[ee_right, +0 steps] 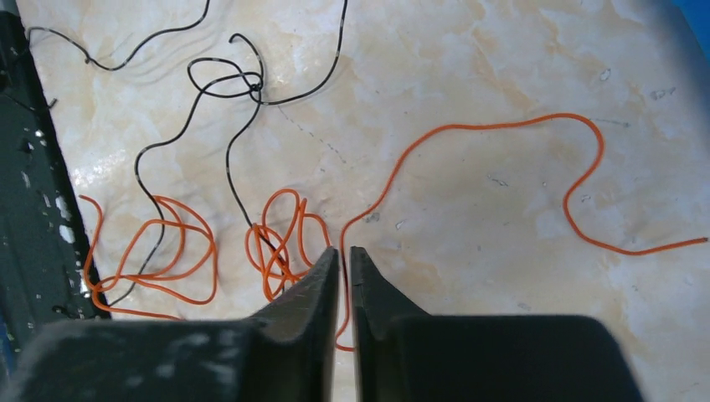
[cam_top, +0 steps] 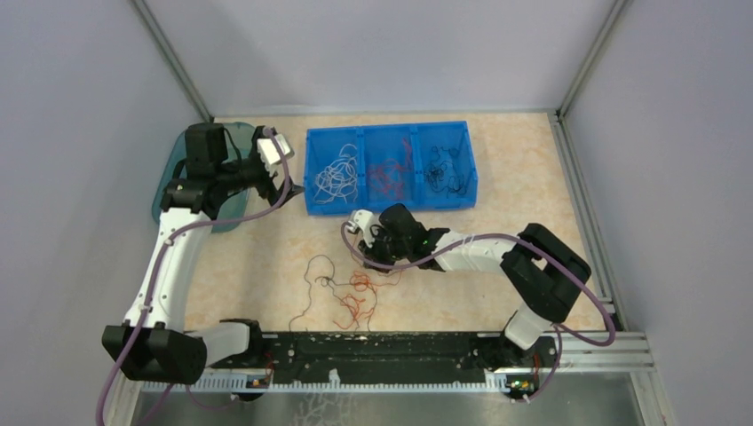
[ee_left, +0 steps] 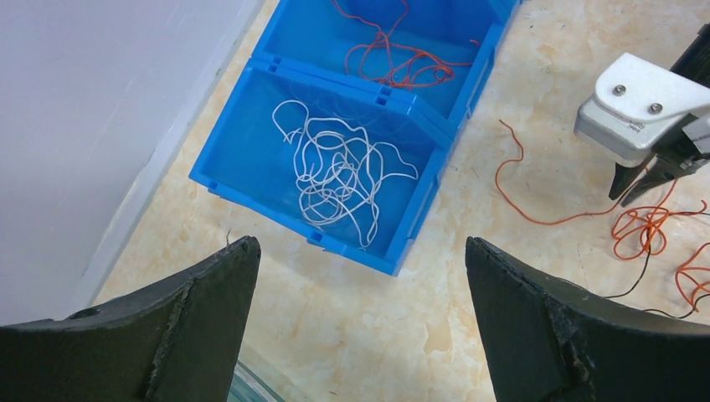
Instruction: Untangle the cables
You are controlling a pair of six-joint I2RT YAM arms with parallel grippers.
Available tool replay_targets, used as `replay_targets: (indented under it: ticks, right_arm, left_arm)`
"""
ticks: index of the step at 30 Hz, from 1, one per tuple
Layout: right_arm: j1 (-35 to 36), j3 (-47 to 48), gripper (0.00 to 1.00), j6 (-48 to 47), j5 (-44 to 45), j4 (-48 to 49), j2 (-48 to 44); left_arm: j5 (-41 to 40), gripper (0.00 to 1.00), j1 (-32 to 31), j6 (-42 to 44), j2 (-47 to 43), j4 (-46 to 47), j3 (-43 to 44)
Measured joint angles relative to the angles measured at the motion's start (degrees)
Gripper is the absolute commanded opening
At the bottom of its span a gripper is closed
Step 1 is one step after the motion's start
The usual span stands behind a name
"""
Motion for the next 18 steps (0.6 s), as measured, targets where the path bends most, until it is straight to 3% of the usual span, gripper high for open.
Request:
replay_targets:
  ticks: [8, 14, 18]
  right_arm:
    - [-0.5, -1.4, 0.29, 1.4, -2.4, 0.0, -3.0]
    - [-0.5, -3.7, 0.20, 2.5, -1.0, 0.1, -3.0]
    - [-0.5, -4.4, 0.00, 3.0, 0.3, 0.2, -3.0]
  left_arm:
    - [0.5, 0.97, 0.0, 1.7, -1.1, -0.4, 0.0]
    - [1.6, 0.96, 0.0, 1.9, -1.2, -0.7, 0.0]
    - [2.4, 0.96, 0.0, 1.9, -1.2, -0.9, 0.0]
